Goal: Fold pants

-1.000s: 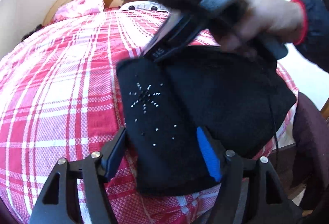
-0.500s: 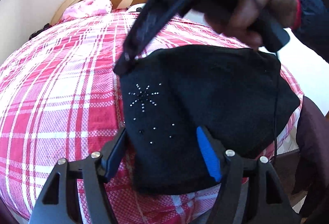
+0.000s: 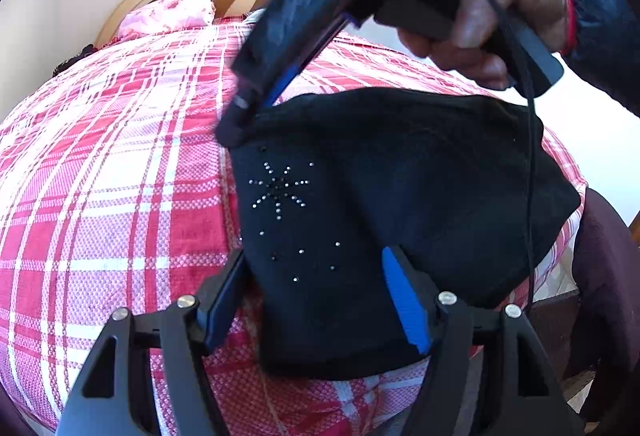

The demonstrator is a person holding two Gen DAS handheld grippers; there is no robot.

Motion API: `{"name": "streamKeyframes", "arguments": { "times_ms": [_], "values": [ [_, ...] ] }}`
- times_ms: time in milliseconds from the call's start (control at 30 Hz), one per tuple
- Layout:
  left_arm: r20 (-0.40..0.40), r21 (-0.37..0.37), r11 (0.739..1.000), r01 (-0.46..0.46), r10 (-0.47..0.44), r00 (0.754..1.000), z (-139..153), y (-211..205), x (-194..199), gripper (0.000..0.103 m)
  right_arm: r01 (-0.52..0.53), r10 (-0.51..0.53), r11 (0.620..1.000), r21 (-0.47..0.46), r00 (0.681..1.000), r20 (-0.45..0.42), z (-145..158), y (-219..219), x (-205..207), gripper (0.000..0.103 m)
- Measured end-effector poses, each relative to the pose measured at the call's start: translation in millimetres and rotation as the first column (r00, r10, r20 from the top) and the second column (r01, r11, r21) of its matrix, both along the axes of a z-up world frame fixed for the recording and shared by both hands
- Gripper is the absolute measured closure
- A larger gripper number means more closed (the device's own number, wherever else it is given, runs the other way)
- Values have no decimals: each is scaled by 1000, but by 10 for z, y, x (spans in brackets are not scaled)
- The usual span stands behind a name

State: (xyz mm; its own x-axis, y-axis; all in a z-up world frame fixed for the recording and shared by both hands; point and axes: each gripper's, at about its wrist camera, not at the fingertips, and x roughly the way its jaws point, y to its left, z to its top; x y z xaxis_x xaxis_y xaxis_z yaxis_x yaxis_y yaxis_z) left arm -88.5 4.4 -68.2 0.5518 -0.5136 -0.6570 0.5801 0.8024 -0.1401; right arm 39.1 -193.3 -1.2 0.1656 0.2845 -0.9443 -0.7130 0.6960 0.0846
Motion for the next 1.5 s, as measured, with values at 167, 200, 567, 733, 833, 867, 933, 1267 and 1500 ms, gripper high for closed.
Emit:
{"name": "streamKeyframes", "arguments": {
  "times_ms": [167,200,567,733,833,867,933,1267,1500],
  "values": [
    [-4,-2,1000,4,-4,1000,8,4,17,31,-39,35,998,-57,997,-64,-172,142,57,78],
    [-3,-2,1000,4,-4,1000,8,5,17,31,-43,39,997,-61,997,-73,-179,154,63,78],
    [-1,4,1000,4,-4,1000,11,-8,45,31,-48,48,977,-209,999,-3,-79,292,-134,94],
    [14,15,1000,-2,2,1000,8,-48,20,31,159,-154,974,-162,987,45,-52,-80,-100,95],
    [39,30,1000,-9,8,999,5,-81,-32,31,396,-367,907,-141,910,193,-103,-374,94,103],
    [39,28,1000,-7,6,999,7,-74,-35,31,445,-435,894,-49,889,141,-131,-497,164,103],
    [31,26,1000,-6,5,1000,6,-69,-27,31,443,-449,893,73,884,126,-73,-564,146,103],
    [28,29,999,-21,21,999,-6,-78,-10,31,138,-144,986,95,988,54,87,45,-434,102],
    [15,20,999,-32,32,999,-9,-74,-8,31,133,-140,986,-97,988,-69,-471,555,-97,103]
  ]
}}
